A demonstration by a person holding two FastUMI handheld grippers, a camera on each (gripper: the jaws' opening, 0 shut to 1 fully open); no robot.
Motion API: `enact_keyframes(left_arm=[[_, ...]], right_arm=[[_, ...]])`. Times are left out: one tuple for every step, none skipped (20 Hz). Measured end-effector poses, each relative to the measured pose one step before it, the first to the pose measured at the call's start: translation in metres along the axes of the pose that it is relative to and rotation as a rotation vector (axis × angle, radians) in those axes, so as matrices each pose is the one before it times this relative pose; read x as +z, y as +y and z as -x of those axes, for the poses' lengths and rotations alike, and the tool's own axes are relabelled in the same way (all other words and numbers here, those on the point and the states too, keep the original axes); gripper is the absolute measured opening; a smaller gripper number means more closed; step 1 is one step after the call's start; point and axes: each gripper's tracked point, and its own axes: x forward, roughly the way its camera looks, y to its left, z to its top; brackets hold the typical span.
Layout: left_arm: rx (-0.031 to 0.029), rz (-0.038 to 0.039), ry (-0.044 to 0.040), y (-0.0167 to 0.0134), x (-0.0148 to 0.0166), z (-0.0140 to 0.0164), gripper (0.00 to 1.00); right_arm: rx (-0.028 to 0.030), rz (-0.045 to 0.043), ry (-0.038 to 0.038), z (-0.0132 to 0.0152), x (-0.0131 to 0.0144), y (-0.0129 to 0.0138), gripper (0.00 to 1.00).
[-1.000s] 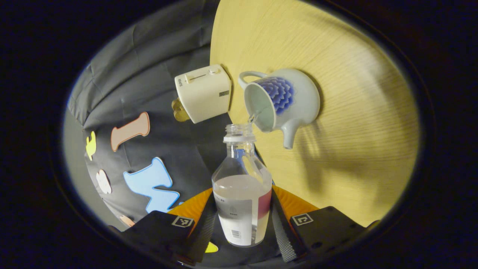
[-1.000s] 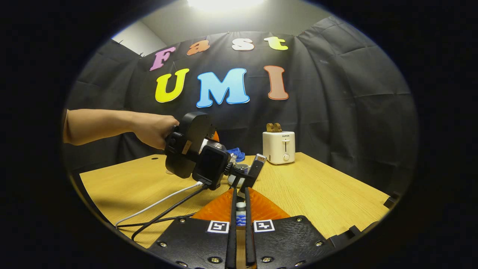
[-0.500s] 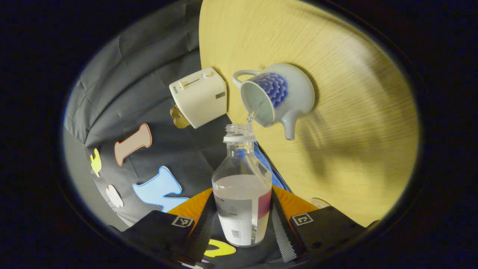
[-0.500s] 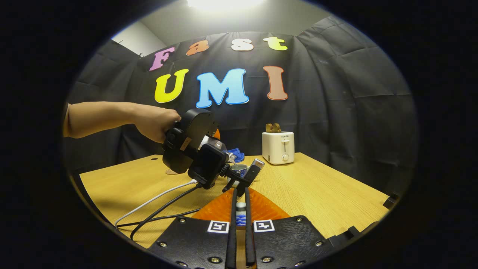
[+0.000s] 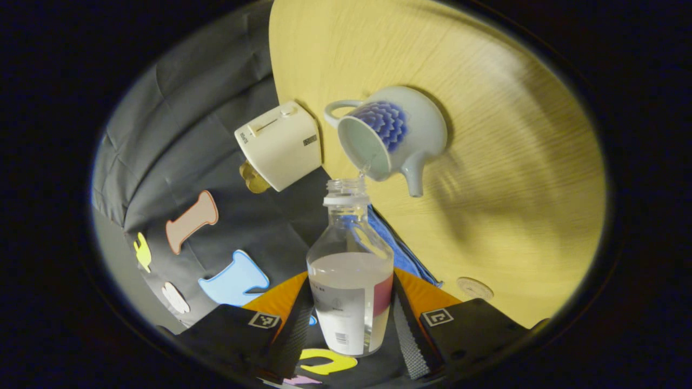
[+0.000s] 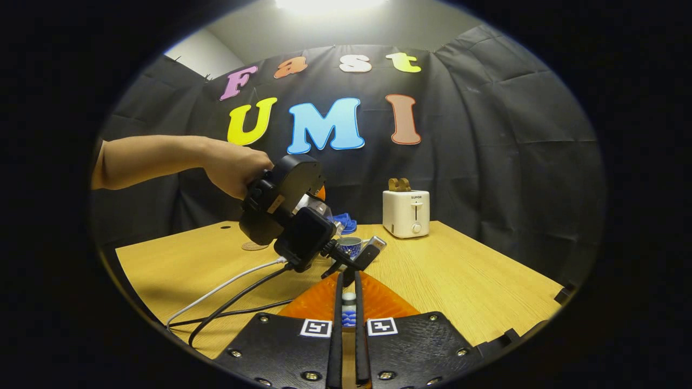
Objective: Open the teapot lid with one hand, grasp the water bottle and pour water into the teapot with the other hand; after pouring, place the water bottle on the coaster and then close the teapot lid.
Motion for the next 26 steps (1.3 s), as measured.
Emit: enact_keyframes(left_arm=[[0.00452, -0.00850, -0.00054, 0.00110, 0.00134, 0.00019, 0.87], [-0.00078, -0.00722, 0.00110, 0.00038, 0.00023, -0.00069, 0.87], [0.00140, -0.00637, -0.00259, 0.00109, 0.00153, -0.00023, 0.87], [0.00441, -0.00558, -0.00263, 0.00196, 0.00106, 0.00086, 0.87], [0.00107, -0.00589, 0.00132, 0.00113, 0.00064, 0.00027, 0.87], [0.00356, -0.00726, 0.00107, 0.00150, 0.00030, -0.00012, 0.87], [0.00831, -0.00945, 0.00264, 0.00252, -0.00021, 0.00073, 0.87], [0.00429, -0.00755, 0.00366, 0.00152, -0.00079, 0.00007, 0.87], [0.00172, -0.00379, 0.00166, 0.00051, -0.00023, 0.00047, 0.87], [0.00240, -0.00228, 0.00216, 0.00119, -0.00026, 0.00065, 0.87], [0.00716, -0.00952, 0.00974, 0.00118, -0.00125, 0.00158, 0.87], [0.01366, -0.01328, 0.00635, 0.00397, -0.00064, 0.00058, 0.87], [0.00639, -0.00551, 0.00156, 0.00169, -0.00087, -0.00020, 0.87], [0.00127, -0.00293, 0.00201, 0.00075, -0.00038, 0.00052, 0.87], [0.00131, -0.00192, 0.00003, 0.00065, 0.00011, 0.00021, 0.87], [0.00208, -0.00513, 0.00083, 0.00152, 0.00005, 0.00123, 0.87], [0.00504, -0.00625, 0.00056, 0.00131, 0.00022, 0.00018, 0.87], [-0.00068, -0.00139, -0.00093, 0.00097, 0.00005, -0.00040, 0.87], [-0.00186, -0.00216, 0.00014, -0.00036, 0.00016, 0.00072, 0.87], [0.00280, -0.00333, -0.00068, 0.00119, 0.00017, 0.00064, 0.87], [-0.00013, -0.00228, 0.00117, 0.00016, 0.00011, 0.00076, 0.87], [-0.00300, 0.00038, -0.00032, -0.00112, -0.00062, 0.00011, 0.87], [0.00145, -0.00209, 0.00039, 0.00023, 0.00017, -0.00044, 0.87], [-0.00053, -0.00084, 0.00003, 0.00069, -0.00049, -0.00038, 0.87], [-0.00040, 0.00111, 0.00022, -0.00057, -0.00064, -0.00079, 0.87], [0.00101, 0.00129, -0.00106, 0.00000, 0.00002, 0.00062, 0.87]], right_arm=[[-0.00031, 0.00047, 0.00211, -0.00034, -0.00050, -0.00020, 0.10], [0.00079, 0.00059, 0.00151, -0.00021, -0.00038, 0.00003, 0.10], [0.00101, 0.00019, 0.00129, 0.00014, -0.00033, 0.00065, 0.10], [0.00111, 0.00012, 0.00016, 0.00020, 0.00026, 0.00007, 0.10], [0.00000, 0.00084, 0.00053, 0.00009, 0.00040, -0.00018, 0.10], [-0.00039, 0.00032, 0.00140, -0.00048, -0.00115, -0.00053, 0.10], [-0.00014, -0.00074, 0.00216, -0.00006, -0.00092, -0.00055, 0.10], [-0.00055, -0.00126, 0.00201, 0.00000, -0.00071, -0.00031, 0.10], [-0.00051, -0.00128, 0.00243, 0.00046, -0.00050, -0.00031, 0.10], [-0.00003, -0.00094, 0.00210, 0.00000, -0.00120, -0.00045, 0.10], [0.00026, -0.00091, 0.00102, 0.00009, 0.00055, 0.00040, 0.10], [0.00039, -0.00180, -0.00206, 0.00102, 0.00004, -0.00001, 0.10], [-0.00069, -0.00014, -0.00113, -0.00023, 0.00070, 0.00019, 0.10], [0.00008, 0.00254, -0.00129, 0.00025, 0.00061, 0.00052, 0.10], [0.00006, 0.00174, 0.00039, -0.00039, -0.00005, -0.00020, 0.10], [0.00105, -0.00004, -0.00014, 0.00103, -0.00007, 0.00053, 0.10], [-0.00073, -0.00050, 0.00027, 0.00013, 0.00012, -0.00040, 0.10], [-0.00117, 0.00033, -0.00026, 0.00010, 0.00006, -0.00008, 0.10], [-0.00095, 0.00071, 0.00030, -0.00020, -0.00012, -0.00026, 0.10], [-0.00057, 0.00056, 0.00017, -0.00003, -0.00010, 0.00027, 0.10], [-0.00015, 0.00046, 0.00043, -0.00009, -0.00002, -0.00006, 0.10], [-0.00006, -0.00090, 0.00039, -0.00012, -0.00007, -0.00001, 0.10], [-0.00051, 0.00118, 0.00054, -0.00001, 0.00029, -0.00009, 0.10], [-0.00085, 0.00157, -0.00016, 0.00061, -0.00049, -0.00032, 0.10], [0.00002, -0.00079, 0.00035, -0.00007, 0.00001, -0.00020, 0.10], [0.00018, -0.00063, -0.00046, -0.00028, 0.00015, 0.00025, 0.10]])
